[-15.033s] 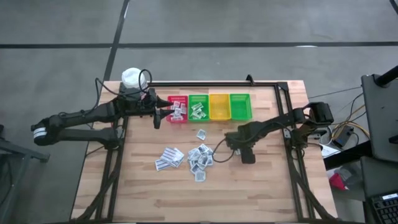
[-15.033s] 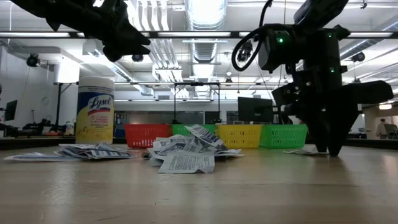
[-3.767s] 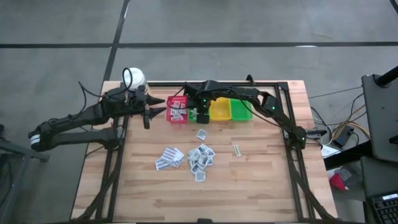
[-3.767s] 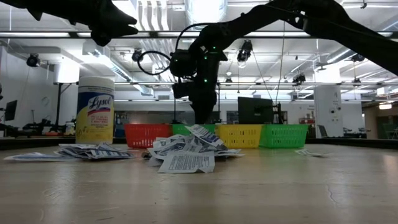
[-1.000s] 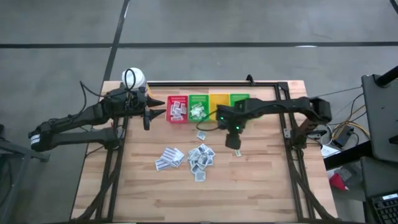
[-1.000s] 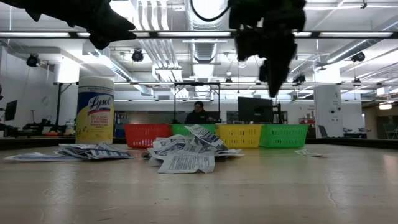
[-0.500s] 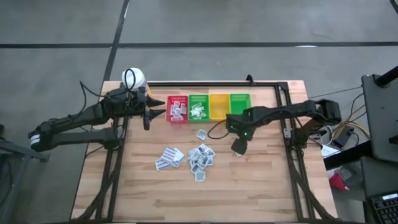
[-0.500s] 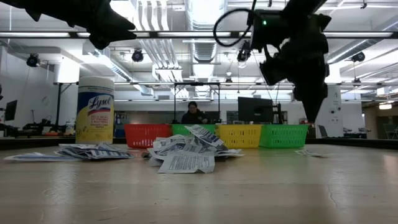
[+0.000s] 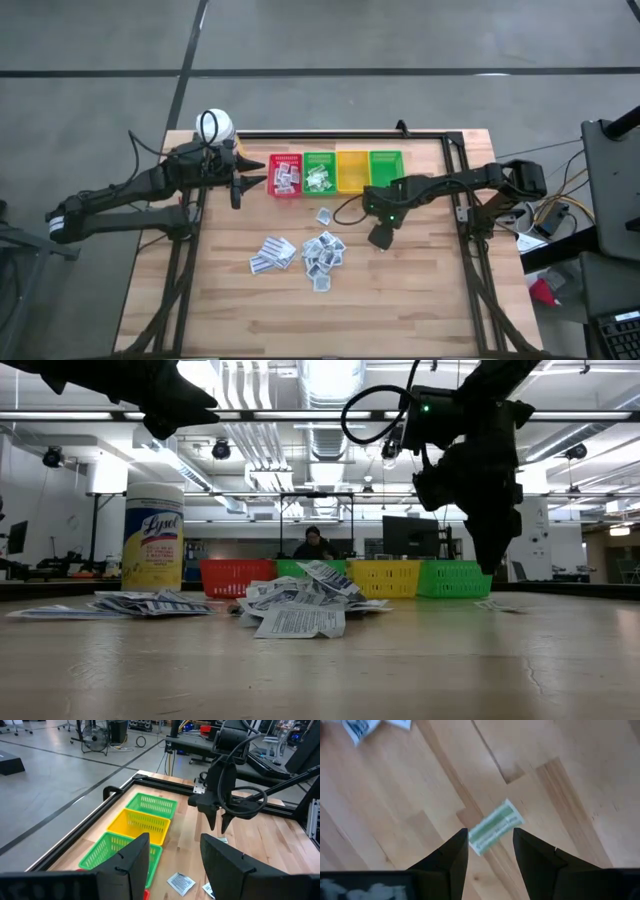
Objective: Pick & Place First Aid Supplies
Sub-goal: Put the green bandage into the left green bin
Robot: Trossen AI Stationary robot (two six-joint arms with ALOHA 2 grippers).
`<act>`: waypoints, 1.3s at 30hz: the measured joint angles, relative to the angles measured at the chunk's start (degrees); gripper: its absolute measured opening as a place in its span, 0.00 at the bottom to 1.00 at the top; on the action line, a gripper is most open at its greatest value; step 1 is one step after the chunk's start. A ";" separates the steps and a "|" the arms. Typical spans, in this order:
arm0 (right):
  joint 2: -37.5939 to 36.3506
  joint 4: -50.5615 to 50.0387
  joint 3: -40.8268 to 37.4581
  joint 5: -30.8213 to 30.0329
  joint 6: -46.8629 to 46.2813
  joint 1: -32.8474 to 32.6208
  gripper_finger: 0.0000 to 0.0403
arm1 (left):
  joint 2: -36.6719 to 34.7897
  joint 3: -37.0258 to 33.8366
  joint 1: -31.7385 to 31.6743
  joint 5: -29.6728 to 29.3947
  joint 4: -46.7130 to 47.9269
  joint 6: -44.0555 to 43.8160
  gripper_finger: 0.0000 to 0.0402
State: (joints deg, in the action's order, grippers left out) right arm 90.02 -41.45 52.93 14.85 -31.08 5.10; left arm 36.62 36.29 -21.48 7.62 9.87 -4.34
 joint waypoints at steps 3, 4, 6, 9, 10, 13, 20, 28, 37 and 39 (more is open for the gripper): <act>0.00 0.04 -0.02 0.00 -3.59 0.00 0.37 | 0.00 0.00 -0.02 0.00 0.00 0.00 0.43; 0.00 0.06 -0.02 0.00 -4.82 0.00 0.36 | 0.00 0.00 0.00 0.00 0.02 0.00 0.43; 0.00 0.06 -0.01 -0.25 -7.03 0.00 0.35 | 0.02 0.00 0.00 0.00 0.01 0.00 0.43; 0.00 0.24 0.02 -1.41 -9.32 -0.46 0.33 | 0.02 0.00 -0.01 0.00 0.00 0.02 0.43; 0.00 0.26 0.02 -1.54 -9.44 -0.67 0.33 | 0.02 0.00 0.00 0.00 0.01 0.02 0.43; 0.00 0.32 0.02 -2.87 -9.96 -1.47 0.32 | 0.02 0.00 0.00 -0.01 0.01 0.02 0.43; 0.04 0.50 0.04 -4.57 -9.52 -1.86 0.31 | 0.02 0.00 -0.01 -0.02 0.01 0.02 0.43; 0.04 0.50 -0.05 -4.52 -9.50 -1.84 0.31 | 0.02 0.00 0.00 -0.02 0.02 0.02 0.43; 0.07 0.43 -0.82 -4.05 -11.80 -1.86 0.31 | 0.02 0.00 -0.01 -0.02 0.00 0.02 0.43; 0.07 0.43 -1.03 -3.72 -12.08 -1.92 0.31 | 0.02 0.00 -0.02 -0.02 0.00 0.02 0.43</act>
State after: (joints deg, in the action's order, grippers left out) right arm 90.08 -41.01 51.90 11.14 -43.16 3.18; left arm 36.64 36.29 -21.50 7.60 9.87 -4.32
